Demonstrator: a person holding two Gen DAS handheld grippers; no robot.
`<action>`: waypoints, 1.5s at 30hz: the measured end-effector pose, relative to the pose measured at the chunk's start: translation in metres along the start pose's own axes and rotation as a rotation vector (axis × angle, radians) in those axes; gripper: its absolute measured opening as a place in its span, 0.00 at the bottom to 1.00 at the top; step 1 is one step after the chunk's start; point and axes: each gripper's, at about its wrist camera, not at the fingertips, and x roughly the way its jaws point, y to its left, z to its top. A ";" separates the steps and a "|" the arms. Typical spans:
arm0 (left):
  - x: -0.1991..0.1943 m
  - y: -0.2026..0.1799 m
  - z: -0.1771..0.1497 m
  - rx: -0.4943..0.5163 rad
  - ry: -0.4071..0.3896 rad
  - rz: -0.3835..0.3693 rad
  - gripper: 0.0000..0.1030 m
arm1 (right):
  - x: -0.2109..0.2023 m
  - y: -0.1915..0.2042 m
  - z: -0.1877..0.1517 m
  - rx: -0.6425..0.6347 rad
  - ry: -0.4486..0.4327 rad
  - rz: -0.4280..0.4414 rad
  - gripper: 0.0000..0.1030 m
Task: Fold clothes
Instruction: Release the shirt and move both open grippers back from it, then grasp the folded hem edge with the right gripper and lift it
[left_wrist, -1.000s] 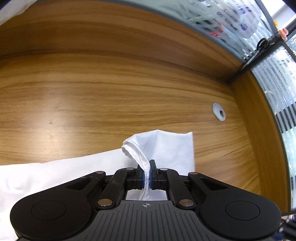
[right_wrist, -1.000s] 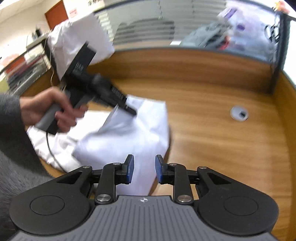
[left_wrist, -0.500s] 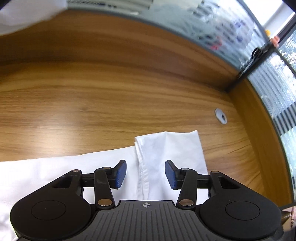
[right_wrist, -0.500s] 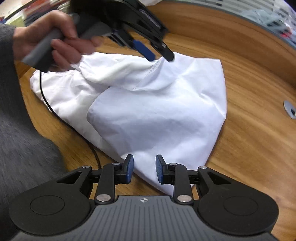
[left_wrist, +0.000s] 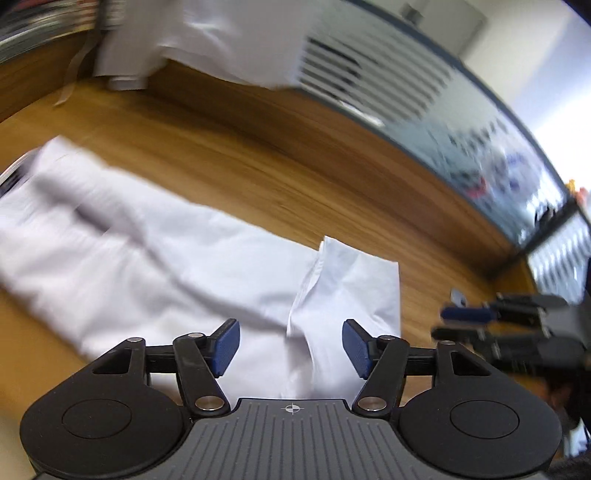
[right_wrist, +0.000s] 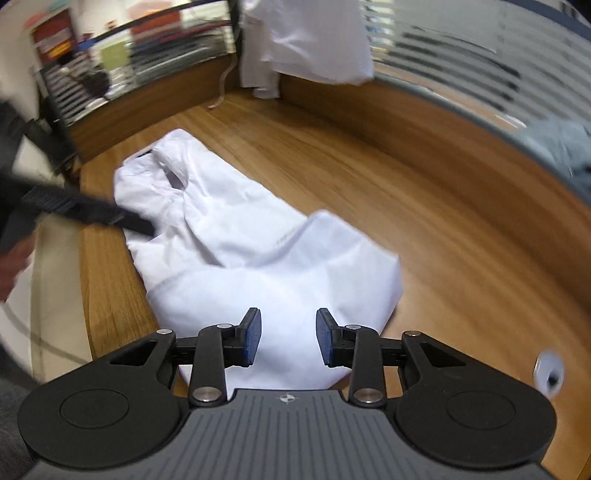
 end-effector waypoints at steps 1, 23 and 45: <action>-0.009 0.001 -0.008 -0.027 -0.019 0.020 0.65 | -0.001 -0.006 0.007 -0.012 0.000 0.009 0.36; -0.042 -0.025 -0.097 -0.574 -0.224 0.150 0.66 | 0.020 -0.062 0.090 -0.376 0.127 0.157 0.42; 0.086 0.001 -0.076 -0.824 -0.216 0.545 0.43 | 0.190 -0.070 0.104 -0.572 0.239 0.500 0.55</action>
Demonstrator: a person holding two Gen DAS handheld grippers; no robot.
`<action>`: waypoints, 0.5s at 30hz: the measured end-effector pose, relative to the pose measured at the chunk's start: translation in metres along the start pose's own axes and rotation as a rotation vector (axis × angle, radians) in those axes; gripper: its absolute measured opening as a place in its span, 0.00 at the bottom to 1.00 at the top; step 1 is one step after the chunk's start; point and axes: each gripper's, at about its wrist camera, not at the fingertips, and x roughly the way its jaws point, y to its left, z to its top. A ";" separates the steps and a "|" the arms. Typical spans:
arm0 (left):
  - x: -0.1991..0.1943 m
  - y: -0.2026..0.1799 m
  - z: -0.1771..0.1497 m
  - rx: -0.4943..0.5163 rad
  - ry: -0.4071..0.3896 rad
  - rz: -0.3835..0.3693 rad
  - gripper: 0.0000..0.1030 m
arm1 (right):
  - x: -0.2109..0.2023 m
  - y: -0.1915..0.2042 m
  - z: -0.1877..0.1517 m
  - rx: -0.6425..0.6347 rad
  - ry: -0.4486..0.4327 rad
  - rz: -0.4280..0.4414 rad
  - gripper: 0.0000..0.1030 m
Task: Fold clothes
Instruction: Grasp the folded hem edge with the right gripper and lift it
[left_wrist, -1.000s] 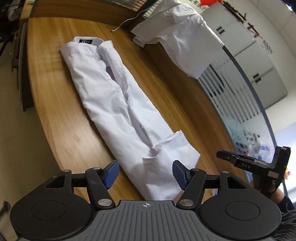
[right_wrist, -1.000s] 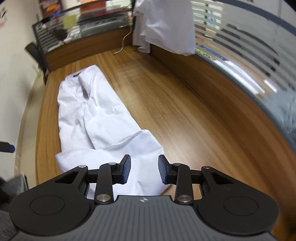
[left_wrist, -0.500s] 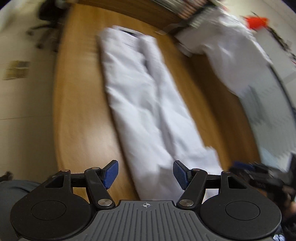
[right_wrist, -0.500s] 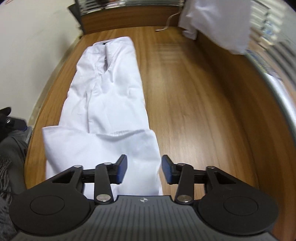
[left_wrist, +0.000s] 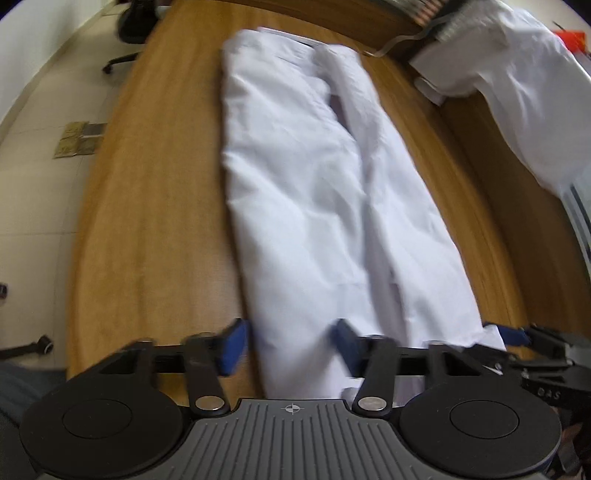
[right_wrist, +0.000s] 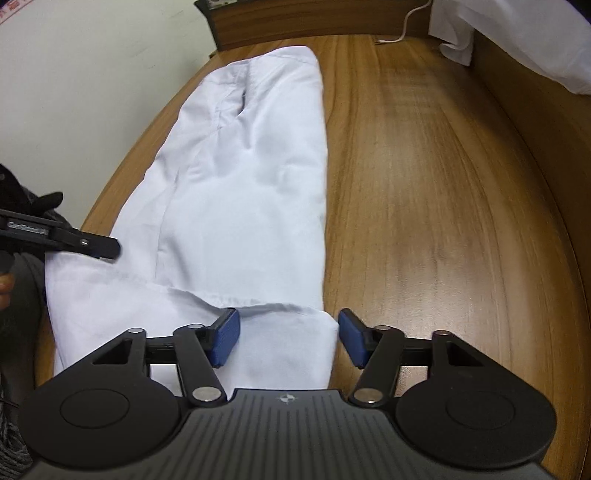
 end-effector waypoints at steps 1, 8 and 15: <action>0.002 -0.004 0.000 0.022 -0.005 0.025 0.42 | 0.000 0.001 -0.001 0.001 -0.003 0.002 0.51; 0.008 -0.008 0.008 0.055 -0.019 0.074 0.34 | 0.011 0.005 0.000 0.046 0.003 -0.024 0.24; 0.022 -0.001 0.047 0.082 -0.030 0.062 0.34 | 0.019 0.000 0.006 0.100 -0.027 -0.044 0.23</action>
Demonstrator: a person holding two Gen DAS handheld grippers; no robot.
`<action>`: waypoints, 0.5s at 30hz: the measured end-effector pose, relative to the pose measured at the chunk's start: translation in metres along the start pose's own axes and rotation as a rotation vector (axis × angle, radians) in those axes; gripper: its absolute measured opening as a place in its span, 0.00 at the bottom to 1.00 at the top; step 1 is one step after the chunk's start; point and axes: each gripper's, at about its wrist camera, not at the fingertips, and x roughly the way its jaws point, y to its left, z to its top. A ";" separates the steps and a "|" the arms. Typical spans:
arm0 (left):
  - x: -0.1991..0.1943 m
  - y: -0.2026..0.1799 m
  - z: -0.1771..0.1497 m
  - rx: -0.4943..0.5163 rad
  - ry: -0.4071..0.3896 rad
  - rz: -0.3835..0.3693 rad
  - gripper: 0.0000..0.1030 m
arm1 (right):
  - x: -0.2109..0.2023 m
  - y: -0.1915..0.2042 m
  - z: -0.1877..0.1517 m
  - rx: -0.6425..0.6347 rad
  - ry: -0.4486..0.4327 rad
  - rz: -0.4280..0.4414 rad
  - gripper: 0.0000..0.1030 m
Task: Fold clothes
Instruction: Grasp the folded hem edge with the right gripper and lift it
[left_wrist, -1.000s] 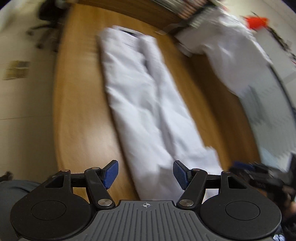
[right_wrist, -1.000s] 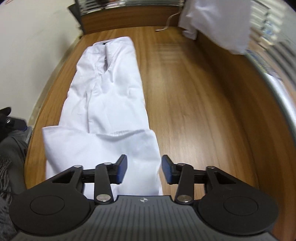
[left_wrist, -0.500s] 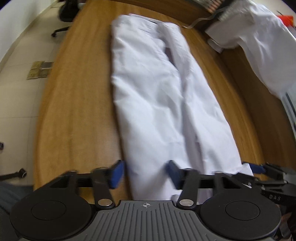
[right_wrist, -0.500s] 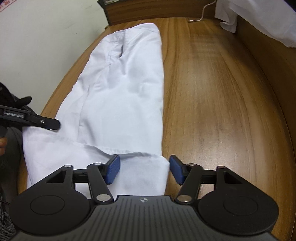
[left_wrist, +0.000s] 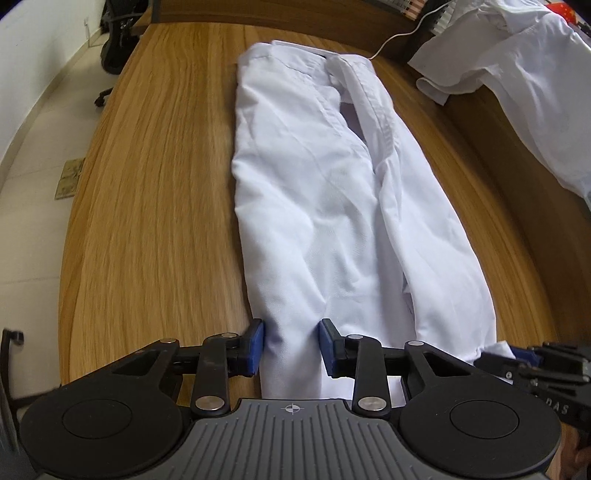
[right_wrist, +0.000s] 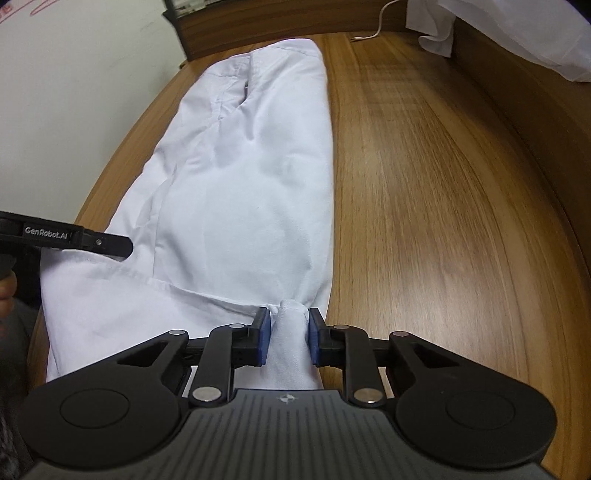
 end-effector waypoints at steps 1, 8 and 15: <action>0.001 0.003 0.005 -0.004 -0.002 -0.007 0.34 | 0.001 -0.001 0.000 0.006 -0.007 0.000 0.23; -0.011 0.039 0.019 -0.095 -0.067 -0.155 0.38 | 0.000 -0.002 0.006 0.002 -0.049 0.009 0.28; -0.053 0.057 0.004 -0.104 -0.120 -0.324 0.56 | -0.044 -0.023 0.000 0.033 -0.110 0.115 0.44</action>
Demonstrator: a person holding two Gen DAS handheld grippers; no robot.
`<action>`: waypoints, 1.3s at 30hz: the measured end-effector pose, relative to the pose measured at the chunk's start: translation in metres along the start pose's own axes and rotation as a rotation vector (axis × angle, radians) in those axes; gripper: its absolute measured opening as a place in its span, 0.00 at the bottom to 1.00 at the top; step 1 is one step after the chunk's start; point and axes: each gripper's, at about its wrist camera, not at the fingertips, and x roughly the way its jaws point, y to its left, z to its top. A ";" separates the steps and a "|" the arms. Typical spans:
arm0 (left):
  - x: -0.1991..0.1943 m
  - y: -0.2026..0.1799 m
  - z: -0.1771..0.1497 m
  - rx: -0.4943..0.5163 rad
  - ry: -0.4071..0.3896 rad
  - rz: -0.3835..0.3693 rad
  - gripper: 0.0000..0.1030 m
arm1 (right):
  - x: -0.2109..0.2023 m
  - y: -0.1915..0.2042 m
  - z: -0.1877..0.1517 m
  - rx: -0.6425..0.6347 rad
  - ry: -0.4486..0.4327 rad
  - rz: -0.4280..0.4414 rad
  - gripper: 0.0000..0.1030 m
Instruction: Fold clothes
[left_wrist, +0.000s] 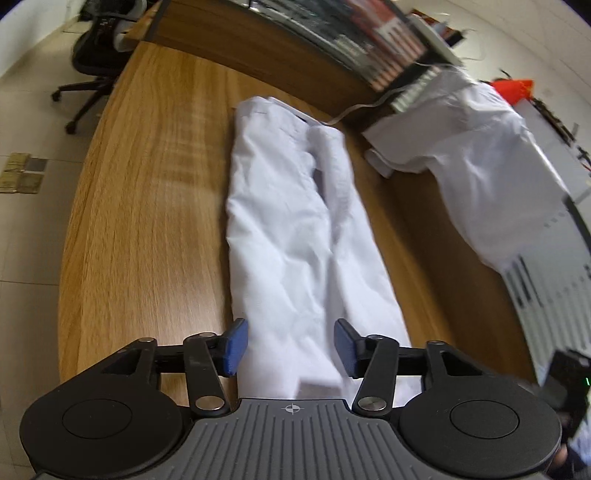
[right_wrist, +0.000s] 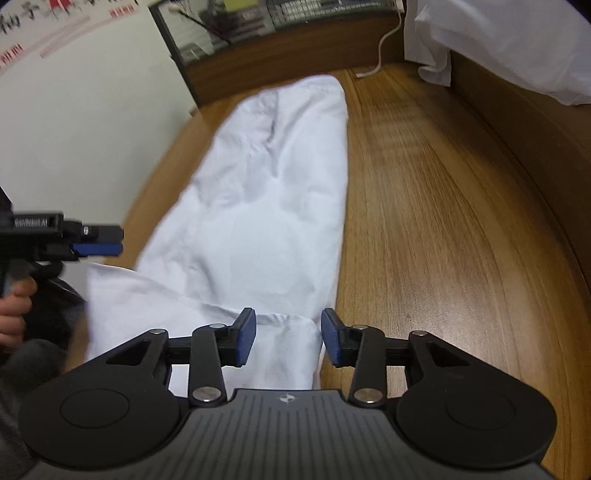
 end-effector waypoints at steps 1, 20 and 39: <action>-0.005 -0.003 -0.003 0.011 0.009 -0.012 0.57 | -0.006 -0.001 -0.001 0.002 -0.001 0.015 0.45; -0.007 -0.020 -0.081 0.119 0.281 -0.048 0.54 | -0.037 0.002 -0.072 -0.087 0.083 0.158 0.59; -0.024 -0.033 -0.087 0.193 0.226 0.027 0.07 | -0.036 -0.004 -0.076 0.011 0.045 0.230 0.12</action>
